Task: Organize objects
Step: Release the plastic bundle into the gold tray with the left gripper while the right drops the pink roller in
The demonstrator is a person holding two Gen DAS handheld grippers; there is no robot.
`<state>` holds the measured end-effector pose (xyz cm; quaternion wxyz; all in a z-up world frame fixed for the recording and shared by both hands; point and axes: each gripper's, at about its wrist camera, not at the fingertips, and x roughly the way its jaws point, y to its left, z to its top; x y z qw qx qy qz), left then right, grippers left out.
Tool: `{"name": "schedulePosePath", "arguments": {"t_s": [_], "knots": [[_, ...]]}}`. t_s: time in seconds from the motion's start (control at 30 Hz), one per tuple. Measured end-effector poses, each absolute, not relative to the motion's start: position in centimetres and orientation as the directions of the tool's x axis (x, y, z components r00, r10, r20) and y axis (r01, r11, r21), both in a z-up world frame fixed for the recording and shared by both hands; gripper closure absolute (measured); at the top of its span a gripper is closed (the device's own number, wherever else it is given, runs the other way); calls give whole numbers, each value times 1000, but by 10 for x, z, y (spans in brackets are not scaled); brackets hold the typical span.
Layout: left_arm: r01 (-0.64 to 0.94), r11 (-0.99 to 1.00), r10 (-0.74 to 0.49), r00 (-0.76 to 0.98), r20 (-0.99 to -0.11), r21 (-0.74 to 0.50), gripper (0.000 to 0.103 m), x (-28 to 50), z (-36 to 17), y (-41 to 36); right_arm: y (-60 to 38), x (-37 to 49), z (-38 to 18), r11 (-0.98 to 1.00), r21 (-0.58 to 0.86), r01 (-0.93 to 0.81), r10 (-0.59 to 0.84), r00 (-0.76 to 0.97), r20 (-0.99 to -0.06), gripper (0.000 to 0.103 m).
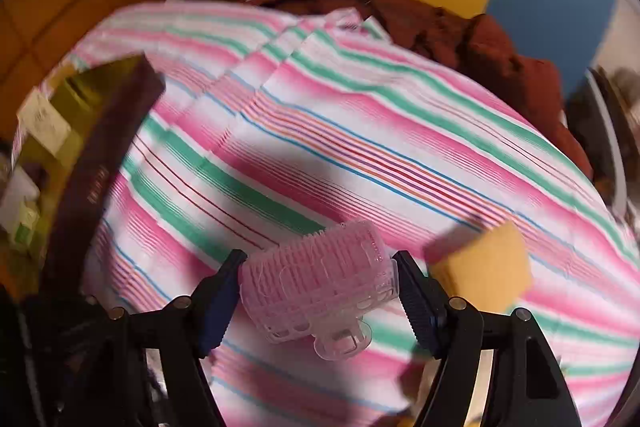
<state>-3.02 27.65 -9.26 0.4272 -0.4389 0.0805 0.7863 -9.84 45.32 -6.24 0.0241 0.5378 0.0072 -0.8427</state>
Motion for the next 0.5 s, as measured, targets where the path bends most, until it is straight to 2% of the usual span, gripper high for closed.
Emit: {"name": "schedulePosePath", "arguments": {"t_s": [0.13, 0.33, 0.5], "knots": [[-758, -606, 630, -273, -727, -240, 65, -14, -64, 262, 462, -71, -37, -995, 81, -61, -40, -499, -866, 29], [-710, -661, 652, -384, -654, -242, 65, -10, -13, 213, 447, -45, -9, -981, 152, -120, -54, -582, -812, 29], [-599, -770, 582, -515, -629, -222, 65, -29, 7, 148, 416, -35, 8, -973, 206, -107, -94, -628, -773, 29]]}}
